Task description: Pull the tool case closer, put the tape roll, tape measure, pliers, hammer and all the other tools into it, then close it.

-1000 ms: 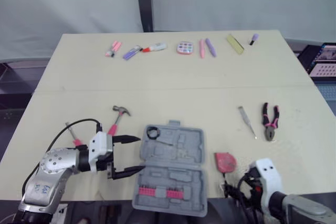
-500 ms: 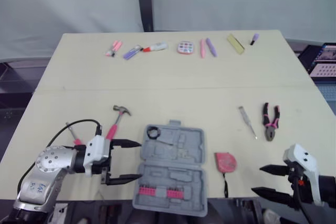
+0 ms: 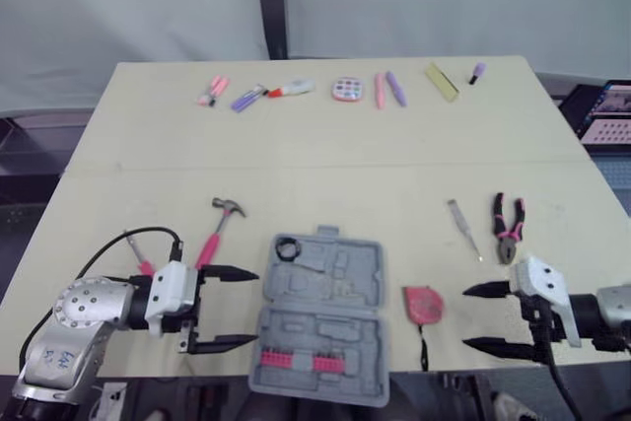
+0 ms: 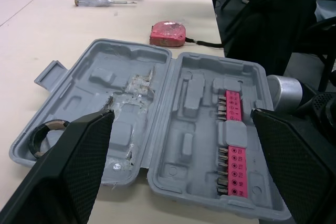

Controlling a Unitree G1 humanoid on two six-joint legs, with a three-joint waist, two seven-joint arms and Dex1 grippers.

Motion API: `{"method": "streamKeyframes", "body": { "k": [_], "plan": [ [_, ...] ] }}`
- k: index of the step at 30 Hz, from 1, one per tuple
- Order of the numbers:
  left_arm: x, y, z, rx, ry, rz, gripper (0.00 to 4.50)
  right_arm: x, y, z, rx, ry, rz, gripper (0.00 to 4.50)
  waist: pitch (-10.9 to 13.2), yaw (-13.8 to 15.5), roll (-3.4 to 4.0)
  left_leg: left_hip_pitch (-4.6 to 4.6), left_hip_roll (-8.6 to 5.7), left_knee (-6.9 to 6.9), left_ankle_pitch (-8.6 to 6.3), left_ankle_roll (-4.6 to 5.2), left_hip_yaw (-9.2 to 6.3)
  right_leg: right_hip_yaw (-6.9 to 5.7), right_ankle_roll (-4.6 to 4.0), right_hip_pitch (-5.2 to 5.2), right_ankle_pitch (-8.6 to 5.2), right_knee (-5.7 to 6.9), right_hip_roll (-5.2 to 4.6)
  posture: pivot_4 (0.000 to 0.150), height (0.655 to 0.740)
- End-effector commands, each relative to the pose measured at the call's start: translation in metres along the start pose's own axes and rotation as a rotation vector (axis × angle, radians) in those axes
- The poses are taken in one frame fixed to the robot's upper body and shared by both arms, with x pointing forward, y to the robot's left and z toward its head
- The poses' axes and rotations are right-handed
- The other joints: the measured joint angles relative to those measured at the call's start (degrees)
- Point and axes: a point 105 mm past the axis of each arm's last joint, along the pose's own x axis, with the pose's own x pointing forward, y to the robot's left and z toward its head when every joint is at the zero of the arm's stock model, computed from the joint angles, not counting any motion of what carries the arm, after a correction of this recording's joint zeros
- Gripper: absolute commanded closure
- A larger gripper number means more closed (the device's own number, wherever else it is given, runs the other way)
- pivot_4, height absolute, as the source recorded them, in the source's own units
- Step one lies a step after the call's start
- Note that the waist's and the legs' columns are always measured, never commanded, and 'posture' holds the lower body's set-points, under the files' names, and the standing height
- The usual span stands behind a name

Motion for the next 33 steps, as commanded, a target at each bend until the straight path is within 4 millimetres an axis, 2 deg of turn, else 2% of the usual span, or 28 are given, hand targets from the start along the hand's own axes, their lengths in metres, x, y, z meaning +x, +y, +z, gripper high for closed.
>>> {"method": "streamKeyframes", "body": {
  "k": [1, 7, 15, 33],
  "plan": [
    [-0.002, -0.002, 0.004, 0.032, -0.011, 0.002, 0.00, 0.010, -0.005, -0.004, -0.077, 0.013, 0.046, 0.06, 0.0, 0.0, 0.03, 0.01, 0.00, -0.02, 0.00, 0.00, 0.00, 0.00, 0.00, -0.01, 0.00, 0.00, 0.00, 0.150, 0.7400],
    [-0.001, -0.009, 0.002, 0.041, -0.008, -0.005, 0.00, 0.019, -0.008, -0.011, -0.134, 0.040, 0.103, 0.06, 0.0, 0.1, 0.07, -0.01, -0.01, 0.02, 0.00, 0.00, -0.04, 0.00, 0.00, -0.08, 0.00, 0.02, -0.01, 0.150, 0.7400],
    [0.000, -0.012, 0.006, 0.035, -0.034, -0.002, 0.00, 0.038, -0.026, -0.013, -0.208, 0.037, 0.061, 0.06, 0.0, -0.1, 0.08, -0.01, -0.01, 0.03, 0.00, -0.01, -0.03, -0.01, 0.00, -0.10, 0.00, 0.02, 0.00, 0.150, 0.7400],
    [0.000, -0.014, 0.003, 0.048, -0.030, 0.016, 0.00, 0.055, -0.030, -0.021, -0.259, 0.065, 0.055, 0.06, 0.0, 0.0, 0.08, -0.01, -0.03, 0.06, -0.01, -0.01, -0.04, 0.00, 0.00, -0.13, 0.00, 0.04, -0.01, 0.150, 0.7400]
  ]
}}
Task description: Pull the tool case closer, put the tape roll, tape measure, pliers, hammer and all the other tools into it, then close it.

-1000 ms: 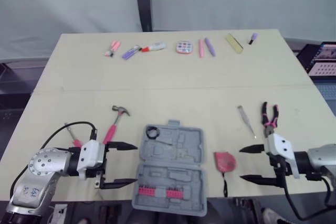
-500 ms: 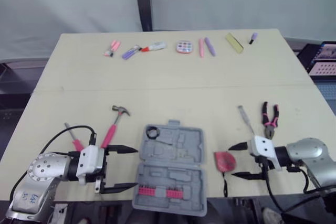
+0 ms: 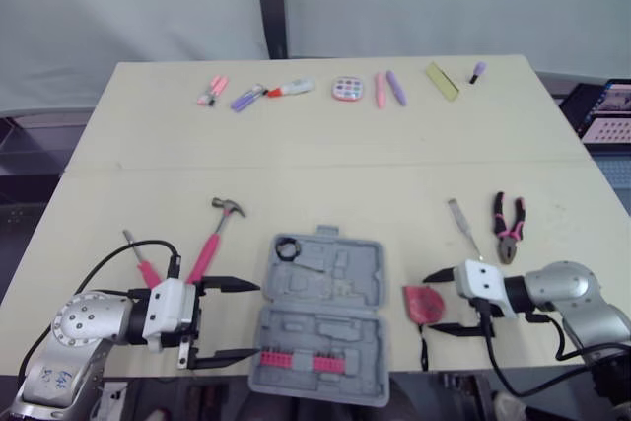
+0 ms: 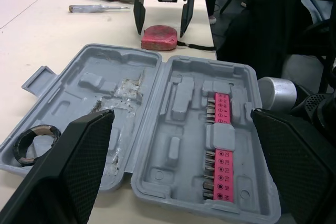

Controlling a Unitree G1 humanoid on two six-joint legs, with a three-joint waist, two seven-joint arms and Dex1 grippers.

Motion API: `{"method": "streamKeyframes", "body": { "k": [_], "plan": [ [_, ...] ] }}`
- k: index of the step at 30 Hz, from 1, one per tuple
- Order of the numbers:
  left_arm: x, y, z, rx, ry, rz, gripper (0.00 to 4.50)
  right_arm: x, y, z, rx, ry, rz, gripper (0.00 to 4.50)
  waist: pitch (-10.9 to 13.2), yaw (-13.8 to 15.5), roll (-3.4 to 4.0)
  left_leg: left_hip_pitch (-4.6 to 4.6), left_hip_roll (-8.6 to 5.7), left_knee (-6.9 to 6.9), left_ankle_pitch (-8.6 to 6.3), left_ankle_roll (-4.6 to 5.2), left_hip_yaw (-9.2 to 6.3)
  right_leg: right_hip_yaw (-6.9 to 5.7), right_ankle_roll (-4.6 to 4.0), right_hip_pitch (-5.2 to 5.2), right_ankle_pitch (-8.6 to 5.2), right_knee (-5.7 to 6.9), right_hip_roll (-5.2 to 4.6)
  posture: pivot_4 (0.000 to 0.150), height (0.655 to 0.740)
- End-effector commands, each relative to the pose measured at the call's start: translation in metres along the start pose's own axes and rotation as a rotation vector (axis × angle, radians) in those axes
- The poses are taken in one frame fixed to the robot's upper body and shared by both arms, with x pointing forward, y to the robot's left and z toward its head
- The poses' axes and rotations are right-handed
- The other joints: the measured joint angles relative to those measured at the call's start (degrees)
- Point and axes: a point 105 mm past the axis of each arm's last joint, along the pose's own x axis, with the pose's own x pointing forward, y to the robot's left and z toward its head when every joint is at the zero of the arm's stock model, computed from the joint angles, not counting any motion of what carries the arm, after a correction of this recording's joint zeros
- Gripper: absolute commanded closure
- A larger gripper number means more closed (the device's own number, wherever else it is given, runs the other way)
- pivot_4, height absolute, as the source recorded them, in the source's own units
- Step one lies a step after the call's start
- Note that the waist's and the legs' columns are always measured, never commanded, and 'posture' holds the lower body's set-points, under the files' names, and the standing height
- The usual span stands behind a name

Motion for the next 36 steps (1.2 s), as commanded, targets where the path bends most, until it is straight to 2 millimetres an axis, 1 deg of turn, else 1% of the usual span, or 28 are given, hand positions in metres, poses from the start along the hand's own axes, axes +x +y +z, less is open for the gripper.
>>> {"method": "streamKeyframes", "body": {
  "k": [1, 14, 17, 18, 19, 25, 27, 29, 30, 31, 32, 34, 36],
  "plan": [
    [-0.001, 0.000, 0.004, 0.026, -0.009, 0.010, 0.00, 0.002, -0.002, 0.003, -0.011, -0.001, -0.013, 0.06, 0.0, 0.0, 0.00, 0.00, 0.00, 0.00, 0.00, 0.00, 0.00, 0.00, 0.00, 0.00, 0.00, 0.00, 0.00, 0.150, 0.7400],
    [-0.001, -0.001, 0.003, 0.019, -0.009, 0.018, 0.00, 0.003, 0.000, 0.004, -0.009, -0.006, -0.005, 0.06, 0.0, 0.0, 0.00, 0.00, 0.00, 0.00, 0.00, 0.00, 0.00, 0.00, 0.00, 0.00, 0.00, 0.00, 0.00, 0.150, 0.7400],
    [0.000, -0.002, 0.003, 0.017, -0.009, 0.017, 0.00, 0.003, 0.001, 0.004, -0.010, -0.007, -0.003, 0.87, 0.0, 0.0, 0.00, 0.00, 0.00, 0.00, 0.00, 0.00, 0.00, 0.00, 0.00, 0.00, 0.00, 0.00, 0.00, 0.150, 0.7400],
    [0.000, -0.002, 0.003, 0.017, -0.009, 0.017, 0.00, 0.003, 0.001, 0.004, -0.010, -0.008, -0.003, 1.33, 0.0, 0.0, 0.00, 0.00, 0.00, 0.00, 0.00, 0.00, 0.00, 0.00, 0.00, 0.00, 0.00, 0.00, 0.00, 0.150, 0.7400],
    [0.000, -0.002, 0.003, 0.017, -0.008, 0.017, 0.00, 0.002, 0.001, 0.004, -0.011, -0.007, -0.004, 1.52, 0.0, 0.0, 0.00, 0.00, 0.00, 0.00, 0.00, 0.00, 0.00, 0.00, 0.00, 0.00, 0.00, -0.01, 0.00, 0.150, 0.7400],
    [-0.001, -0.001, 0.003, 0.014, -0.013, 0.024, 0.00, -0.003, -0.004, 0.007, 0.006, -0.002, -0.038, 1.52, 0.0, 0.0, 0.00, 0.00, 0.00, 0.00, 0.00, 0.00, 0.00, 0.00, 0.00, 0.00, 0.00, -0.01, 0.00, 0.150, 0.7400],
    [-0.004, 0.002, 0.003, 0.003, -0.018, 0.049, 0.00, -0.010, -0.008, 0.017, 0.001, -0.004, -0.057, 1.52, 0.0, 0.0, 0.01, 0.00, 0.00, 0.00, 0.00, 0.00, 0.00, 0.01, 0.00, -0.01, 0.00, -0.01, 0.00, 0.150, 0.7400],
    [-0.009, 0.005, 0.000, -0.010, -0.005, 0.068, 0.00, -0.019, -0.013, 0.033, -0.015, 0.015, -0.058, 1.52, 0.0, 0.0, 0.06, -0.02, 0.00, 0.01, 0.00, 0.00, 0.01, 0.02, 0.00, -0.02, 0.00, -0.01, 0.00, 0.150, 0.7400],
    [-0.011, 0.005, -0.002, -0.011, 0.005, 0.070, 0.00, -0.022, -0.016, 0.042, -0.016, 0.015, -0.068, 1.52, 0.0, 0.0, 0.06, -0.02, 0.00, -0.01, 0.00, 0.00, 0.01, 0.01, 0.00, -0.02, 0.00, 0.00, 0.00, 0.150, 0.7400],
    [-0.013, 0.007, -0.005, -0.021, 0.009, 0.083, 0.00, -0.025, -0.018, 0.059, -0.019, 0.034, -0.061, 1.52, 0.0, 0.0, 0.06, -0.02, 0.01, 0.00, 0.00, 0.00, 0.01, 0.01, 0.00, -0.02, 0.00, -0.01, 0.00, 0.150, 0.7400],
    [-0.015, 0.009, -0.007, -0.027, 0.010, 0.096, 0.00, -0.026, -0.018, 0.073, -0.028, 0.054, -0.054, 1.52, 0.1, 0.0, 0.13, -0.02, 0.02, -0.01, 0.00, 0.00, 0.00, 0.00, 0.00, -0.04, 0.00, -0.01, 0.00, 0.150, 0.7400],
    [-0.017, 0.013, -0.010, -0.033, 0.010, 0.113, 0.00, -0.026, -0.017, 0.092, -0.046, 0.077, -0.048, 1.52, 0.1, -0.1, 0.20, -0.05, 0.02, -0.05, 0.00, -0.02, 0.07, 0.02, 0.00, -0.10, 0.00, 0.00, 0.01, 0.150, 0.7400],
    [-0.018, 0.018, -0.011, -0.031, 0.009, 0.122, 0.00, -0.022, -0.018, 0.105, -0.057, 0.097, -0.056, 1.52, 0.1, 0.0, 0.15, -0.05, 0.09, -0.09, 0.00, -0.03, -0.02, -0.05, 0.00, -0.09, 0.00, -0.01, 0.05, 0.150, 0.7400]
  ]
}}
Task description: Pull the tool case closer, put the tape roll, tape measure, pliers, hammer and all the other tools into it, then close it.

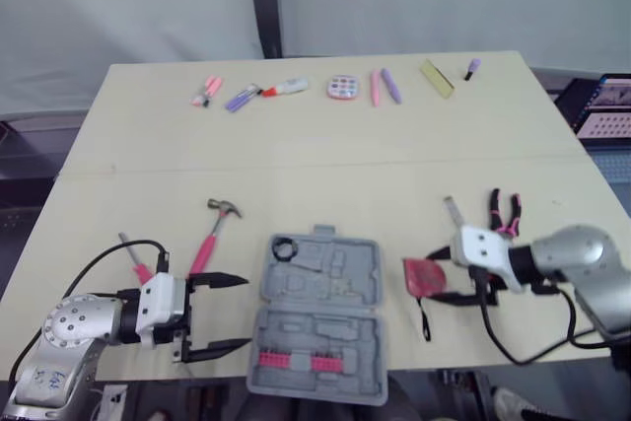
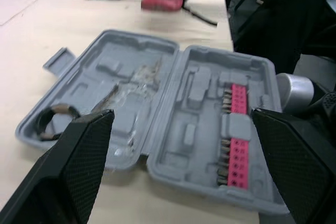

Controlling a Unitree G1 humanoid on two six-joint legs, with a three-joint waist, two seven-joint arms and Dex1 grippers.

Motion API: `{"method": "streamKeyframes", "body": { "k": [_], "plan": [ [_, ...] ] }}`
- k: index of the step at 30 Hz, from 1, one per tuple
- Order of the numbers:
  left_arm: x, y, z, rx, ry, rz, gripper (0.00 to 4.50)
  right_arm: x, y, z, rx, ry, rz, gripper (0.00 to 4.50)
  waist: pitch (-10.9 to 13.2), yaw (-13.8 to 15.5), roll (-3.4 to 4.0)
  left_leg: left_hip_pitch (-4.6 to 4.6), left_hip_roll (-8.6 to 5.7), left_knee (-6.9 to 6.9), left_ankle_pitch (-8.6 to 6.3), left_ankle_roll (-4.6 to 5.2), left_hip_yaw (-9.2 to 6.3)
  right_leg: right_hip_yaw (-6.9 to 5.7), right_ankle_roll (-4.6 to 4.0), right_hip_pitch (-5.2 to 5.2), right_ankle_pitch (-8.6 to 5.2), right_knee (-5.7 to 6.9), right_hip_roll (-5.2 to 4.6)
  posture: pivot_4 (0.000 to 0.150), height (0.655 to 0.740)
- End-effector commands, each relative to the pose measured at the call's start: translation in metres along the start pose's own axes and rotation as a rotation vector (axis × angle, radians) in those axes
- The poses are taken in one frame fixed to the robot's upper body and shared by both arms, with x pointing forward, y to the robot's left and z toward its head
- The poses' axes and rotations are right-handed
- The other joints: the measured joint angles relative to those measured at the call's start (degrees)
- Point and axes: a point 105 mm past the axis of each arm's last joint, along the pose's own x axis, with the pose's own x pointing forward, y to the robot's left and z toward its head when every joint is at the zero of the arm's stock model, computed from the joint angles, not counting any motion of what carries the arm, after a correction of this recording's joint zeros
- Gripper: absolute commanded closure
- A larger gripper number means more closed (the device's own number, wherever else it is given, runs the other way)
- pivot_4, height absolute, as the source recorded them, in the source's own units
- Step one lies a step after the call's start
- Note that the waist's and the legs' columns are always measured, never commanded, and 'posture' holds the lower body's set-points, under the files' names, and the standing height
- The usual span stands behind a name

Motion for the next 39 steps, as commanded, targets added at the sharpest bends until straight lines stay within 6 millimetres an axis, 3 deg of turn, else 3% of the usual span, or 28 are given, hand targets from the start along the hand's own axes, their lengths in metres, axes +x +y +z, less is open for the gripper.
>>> {"method": "streamKeyframes", "body": {
  "k": [1, 9, 13, 20, 39],
  "plan": [
    [-0.003, 0.009, 0.002, 0.020, -0.019, 0.034, 0.00, 0.006, 0.004, 0.025, -0.001, 0.027, 0.009, 1.52, 0.0, 0.1, -0.04, 0.02, -0.01, 0.02, -0.02, -0.03, -0.08, -0.01, 0.00, -0.04, 0.00, 0.00, -0.01, 0.150, 0.7400],
    [-0.005, 0.019, 0.003, 0.029, -0.024, 0.055, 0.00, 0.025, -0.003, 0.052, 0.003, 0.110, 0.004, 1.52, 0.0, 0.0, -0.08, -0.06, -0.15, 0.09, -0.05, -0.06, -0.14, 0.03, 0.00, -0.17, 0.00, 0.12, -0.15, 0.150, 0.7400],
    [-0.005, 0.020, 0.002, 0.035, -0.017, 0.061, 0.00, 0.045, -0.011, 0.061, -0.002, 0.168, -0.019, 1.52, 0.0, -0.3, -0.08, -0.07, -0.14, 0.07, -0.04, -0.06, -0.10, 0.02, 0.00, -0.34, 0.00, 0.31, -0.15, 0.150, 0.7400],
    [-0.005, 0.019, 0.000, 0.048, -0.011, 0.052, 0.00, 0.066, -0.018, 0.062, -0.020, 0.207, -0.027, 1.52, 0.0, -0.5, -0.08, -0.14, -0.15, 0.04, -0.04, -0.07, -0.08, 0.02, 0.00, -0.63, 0.00, 0.61, -0.17, 0.150, 0.7400],
    [-0.006, 0.014, -0.002, 0.048, -0.001, 0.062, 0.00, 0.088, -0.021, 0.062, -0.074, 0.261, -0.014, 1.52, 0.0, -1.6, -0.09, -0.19, -0.15, 0.05, -0.05, -0.11, -0.08, 0.01, 0.00, -0.95, 0.00, 1.17, -0.18, 0.150, 0.7400]
  ]
}}
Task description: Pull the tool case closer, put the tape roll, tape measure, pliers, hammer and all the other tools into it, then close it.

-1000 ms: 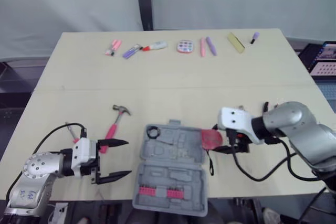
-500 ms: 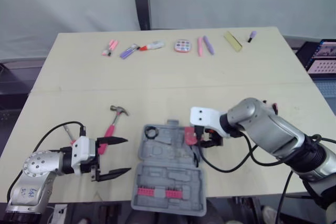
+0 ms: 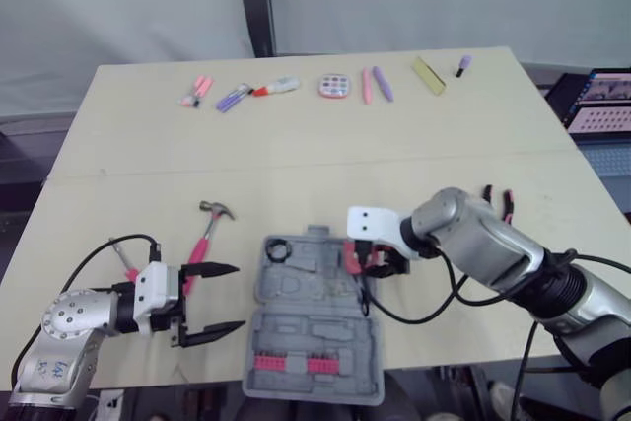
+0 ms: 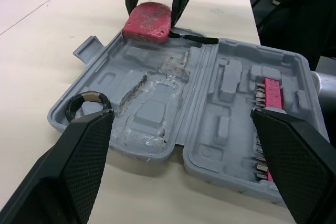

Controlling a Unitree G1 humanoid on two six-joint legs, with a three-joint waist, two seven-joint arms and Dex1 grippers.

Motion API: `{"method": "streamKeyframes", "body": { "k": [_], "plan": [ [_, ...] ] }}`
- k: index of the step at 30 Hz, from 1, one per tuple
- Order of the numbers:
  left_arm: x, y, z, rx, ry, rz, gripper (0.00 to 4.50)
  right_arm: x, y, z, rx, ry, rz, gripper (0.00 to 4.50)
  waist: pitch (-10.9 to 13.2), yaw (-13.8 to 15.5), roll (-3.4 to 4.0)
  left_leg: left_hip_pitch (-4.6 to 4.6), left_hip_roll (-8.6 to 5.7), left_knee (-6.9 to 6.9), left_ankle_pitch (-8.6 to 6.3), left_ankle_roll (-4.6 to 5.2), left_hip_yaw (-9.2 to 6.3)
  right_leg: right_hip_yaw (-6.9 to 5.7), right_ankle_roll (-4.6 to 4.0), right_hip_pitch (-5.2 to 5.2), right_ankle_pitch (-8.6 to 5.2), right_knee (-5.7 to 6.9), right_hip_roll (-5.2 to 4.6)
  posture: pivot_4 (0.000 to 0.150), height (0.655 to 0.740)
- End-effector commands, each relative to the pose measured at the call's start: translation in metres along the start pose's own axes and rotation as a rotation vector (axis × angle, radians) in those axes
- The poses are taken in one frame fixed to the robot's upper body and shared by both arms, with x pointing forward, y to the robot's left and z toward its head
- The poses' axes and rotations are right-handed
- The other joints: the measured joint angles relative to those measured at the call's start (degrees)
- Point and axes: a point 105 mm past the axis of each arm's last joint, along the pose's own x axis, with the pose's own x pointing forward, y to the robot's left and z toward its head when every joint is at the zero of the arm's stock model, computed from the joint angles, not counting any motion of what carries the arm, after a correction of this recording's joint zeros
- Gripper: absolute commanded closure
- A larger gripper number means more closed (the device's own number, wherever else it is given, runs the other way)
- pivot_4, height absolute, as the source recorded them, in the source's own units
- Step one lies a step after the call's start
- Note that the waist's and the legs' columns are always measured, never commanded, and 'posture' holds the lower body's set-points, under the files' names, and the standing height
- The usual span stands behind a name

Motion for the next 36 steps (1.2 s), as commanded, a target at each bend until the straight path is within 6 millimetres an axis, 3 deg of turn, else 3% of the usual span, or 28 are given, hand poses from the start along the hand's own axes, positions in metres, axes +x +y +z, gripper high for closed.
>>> {"method": "streamKeyframes", "body": {
  "k": [1, 30, 33, 36],
  "plan": [
    [0.000, 0.000, 0.006, 0.044, -0.001, 0.001, 0.00, -0.001, -0.004, 0.011, -0.060, -0.009, -0.036, 1.52, 0.0, 0.0, 0.00, 0.00, 0.00, -0.01, 0.00, 0.00, 0.00, 0.00, 0.00, 0.00, 0.00, 0.00, 0.00, 0.150, 0.7400],
    [0.004, -0.004, 0.006, 0.042, -0.003, 0.007, 0.00, 0.009, -0.010, 0.018, -0.123, 0.006, -0.058, 1.52, 0.0, 0.0, 0.00, 0.00, 0.00, 0.00, -0.01, -0.02, -0.01, 0.00, 0.00, -0.03, 0.00, 0.04, 0.00, 0.150, 0.7400],
    [0.005, -0.004, 0.006, 0.041, -0.004, 0.006, 0.00, 0.008, -0.010, 0.019, -0.140, -0.003, -0.061, 0.08, 0.0, 0.0, 0.00, 0.00, -0.01, -0.01, -0.01, -0.02, -0.01, 0.00, 0.00, -0.03, 0.00, 0.03, 0.00, 0.150, 0.7400],
    [0.004, -0.005, 0.005, 0.039, -0.002, 0.006, 0.00, 0.005, -0.008, 0.023, -0.153, -0.021, -0.057, 0.03, 0.0, 0.0, 0.00, 0.00, -0.01, -0.01, -0.01, -0.02, -0.01, 0.00, 0.00, -0.03, 0.00, 0.03, 0.00, 0.150, 0.7400]
  ]
}}
